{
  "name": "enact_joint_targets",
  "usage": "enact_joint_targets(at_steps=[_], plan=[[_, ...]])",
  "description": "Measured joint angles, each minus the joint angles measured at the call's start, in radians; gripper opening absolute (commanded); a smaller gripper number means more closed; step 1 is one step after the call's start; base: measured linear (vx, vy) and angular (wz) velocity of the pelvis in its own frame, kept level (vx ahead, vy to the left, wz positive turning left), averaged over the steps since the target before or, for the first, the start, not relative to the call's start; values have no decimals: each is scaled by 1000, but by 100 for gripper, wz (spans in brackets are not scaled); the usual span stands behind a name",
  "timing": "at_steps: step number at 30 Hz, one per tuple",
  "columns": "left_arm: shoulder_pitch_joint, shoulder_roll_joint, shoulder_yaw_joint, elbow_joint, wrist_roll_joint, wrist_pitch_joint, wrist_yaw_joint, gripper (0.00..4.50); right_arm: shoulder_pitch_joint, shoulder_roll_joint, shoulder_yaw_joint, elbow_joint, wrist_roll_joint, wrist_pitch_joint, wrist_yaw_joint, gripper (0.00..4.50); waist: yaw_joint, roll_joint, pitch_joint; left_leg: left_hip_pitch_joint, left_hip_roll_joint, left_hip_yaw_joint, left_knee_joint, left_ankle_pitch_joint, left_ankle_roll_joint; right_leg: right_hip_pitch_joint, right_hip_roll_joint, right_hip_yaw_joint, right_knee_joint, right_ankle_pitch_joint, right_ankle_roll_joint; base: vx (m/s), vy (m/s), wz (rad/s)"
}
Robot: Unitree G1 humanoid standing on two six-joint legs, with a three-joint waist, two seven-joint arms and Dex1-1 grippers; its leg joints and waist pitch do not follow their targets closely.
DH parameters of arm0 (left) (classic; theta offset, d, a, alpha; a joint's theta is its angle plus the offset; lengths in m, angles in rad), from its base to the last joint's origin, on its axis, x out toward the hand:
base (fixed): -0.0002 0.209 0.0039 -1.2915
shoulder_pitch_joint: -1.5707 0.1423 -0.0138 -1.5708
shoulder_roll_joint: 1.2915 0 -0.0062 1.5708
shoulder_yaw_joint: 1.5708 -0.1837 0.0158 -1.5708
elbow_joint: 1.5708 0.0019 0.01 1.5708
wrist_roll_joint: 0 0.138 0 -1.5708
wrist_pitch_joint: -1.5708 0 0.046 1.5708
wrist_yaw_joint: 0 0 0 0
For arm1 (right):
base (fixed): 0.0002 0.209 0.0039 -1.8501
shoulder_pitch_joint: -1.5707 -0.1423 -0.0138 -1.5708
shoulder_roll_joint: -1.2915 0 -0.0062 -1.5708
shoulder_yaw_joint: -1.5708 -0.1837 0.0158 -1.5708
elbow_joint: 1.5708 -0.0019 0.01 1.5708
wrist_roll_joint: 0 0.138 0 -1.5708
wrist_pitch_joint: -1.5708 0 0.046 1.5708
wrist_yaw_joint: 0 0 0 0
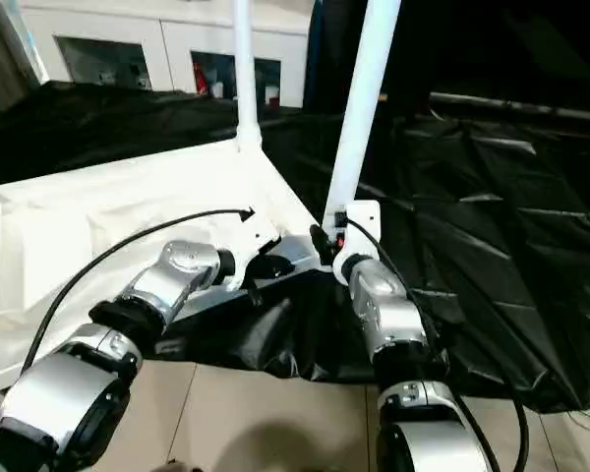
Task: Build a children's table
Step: Rotate leg to tighten
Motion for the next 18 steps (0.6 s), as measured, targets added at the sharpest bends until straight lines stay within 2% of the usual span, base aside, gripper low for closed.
enact_joint_targets(at_steps=[2, 4, 8, 9, 14, 18], plan=[[0, 1, 1, 1, 1, -3, -7, 0, 0, 0, 3, 2, -9, -9, 1, 239, -1, 0, 0, 0, 0, 0, -1, 0, 0, 0, 0, 0, 0, 0, 0, 0, 0, 0], [1, 15, -2, 2, 1, -22, -29, 0, 4, 1, 11, 4, -17, -30, 13, 295, -4, 1, 1, 0, 0, 0, -1, 0, 0, -1, 0, 0, 0, 0, 0, 0, 0, 0], [4, 53, -15, 4, 3, -73, -82, 0, 16, -6, 28, -20, -17, -28, 79, 325, -16, 1, 1, -1, 0, 0, -2, 0, 0, -2, 1, 0, 3, 1, -1, 0, 0, 0], [5, 62, -18, 5, 3, -89, -93, 0, 18, -15, 36, -27, -15, -22, 99, 344, -17, 1, 1, -1, 0, 0, -2, 0, 0, -3, 1, 0, 5, 2, -2, 0, 0, 0], [13, 157, -33, 0, 5, -192, -215, 0, 76, -79, 84, -131, 33, 31, 305, 344, -14, 0, 1, -1, 4, 0, -9, 0, -1, -5, 2, -2, 7, 14, -2, 0, 0, 0], [13, 212, -33, -14, -7, -219, -344, 0, 123, -154, 135, -193, 54, 53, 484, 344, -4, 4, 2, -2, 5, 1, -11, 0, -1, -8, 4, -3, 9, 15, -3, 55, -19, 1]])
